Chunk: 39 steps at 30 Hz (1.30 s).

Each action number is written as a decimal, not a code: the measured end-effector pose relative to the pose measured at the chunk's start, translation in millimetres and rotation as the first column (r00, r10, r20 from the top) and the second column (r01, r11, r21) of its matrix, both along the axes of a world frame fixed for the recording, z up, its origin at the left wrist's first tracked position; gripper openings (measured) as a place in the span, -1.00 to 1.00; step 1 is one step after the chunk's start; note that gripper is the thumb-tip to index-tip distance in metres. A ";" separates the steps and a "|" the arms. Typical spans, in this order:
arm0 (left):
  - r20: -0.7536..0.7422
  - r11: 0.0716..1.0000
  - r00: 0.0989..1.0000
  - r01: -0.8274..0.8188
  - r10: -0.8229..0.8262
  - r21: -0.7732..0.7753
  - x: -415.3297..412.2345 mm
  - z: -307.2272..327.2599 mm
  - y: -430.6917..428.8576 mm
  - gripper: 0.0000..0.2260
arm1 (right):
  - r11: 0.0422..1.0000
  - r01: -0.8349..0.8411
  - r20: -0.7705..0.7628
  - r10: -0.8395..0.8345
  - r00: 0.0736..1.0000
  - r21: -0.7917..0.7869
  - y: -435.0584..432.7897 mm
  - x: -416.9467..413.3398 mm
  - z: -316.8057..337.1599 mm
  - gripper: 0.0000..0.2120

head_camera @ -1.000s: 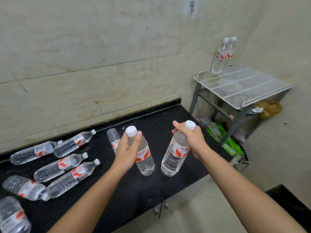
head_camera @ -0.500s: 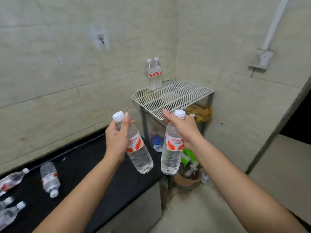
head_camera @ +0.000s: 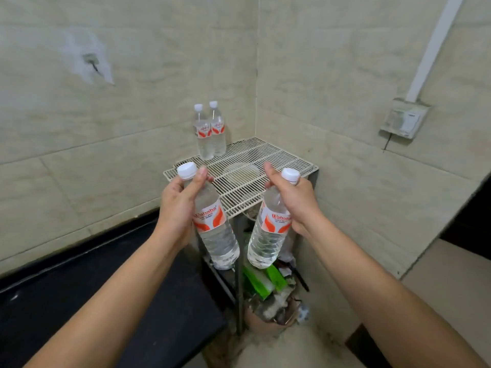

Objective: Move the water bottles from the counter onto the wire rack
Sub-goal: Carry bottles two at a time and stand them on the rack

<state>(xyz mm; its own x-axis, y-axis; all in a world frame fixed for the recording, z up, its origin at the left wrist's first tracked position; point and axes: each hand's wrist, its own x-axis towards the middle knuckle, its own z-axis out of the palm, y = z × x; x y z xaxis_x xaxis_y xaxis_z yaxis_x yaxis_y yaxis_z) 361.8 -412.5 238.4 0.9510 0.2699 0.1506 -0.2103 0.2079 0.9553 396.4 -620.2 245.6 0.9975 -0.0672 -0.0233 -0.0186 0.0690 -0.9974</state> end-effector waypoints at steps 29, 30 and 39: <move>-0.091 0.765 0.772 -0.592 0.629 0.254 341.7 -16.8 -31.2 -0.75 | 0.897 -0.360 0.149 0.405 0.902 -0.256 21.1 427.9 -6.7 -0.57; -0.084 0.741 0.758 -0.599 0.647 0.302 343.4 -18.4 -31.3 -0.72 | 0.880 -0.394 0.134 0.439 0.889 -0.265 23.9 432.1 -12.3 -0.59; -0.043 0.841 0.907 -0.371 0.420 0.394 335.7 -11.4 -7.0 -0.73 | 0.518 -0.784 0.075 0.847 0.527 -0.341 11.7 462.7 -17.6 -0.60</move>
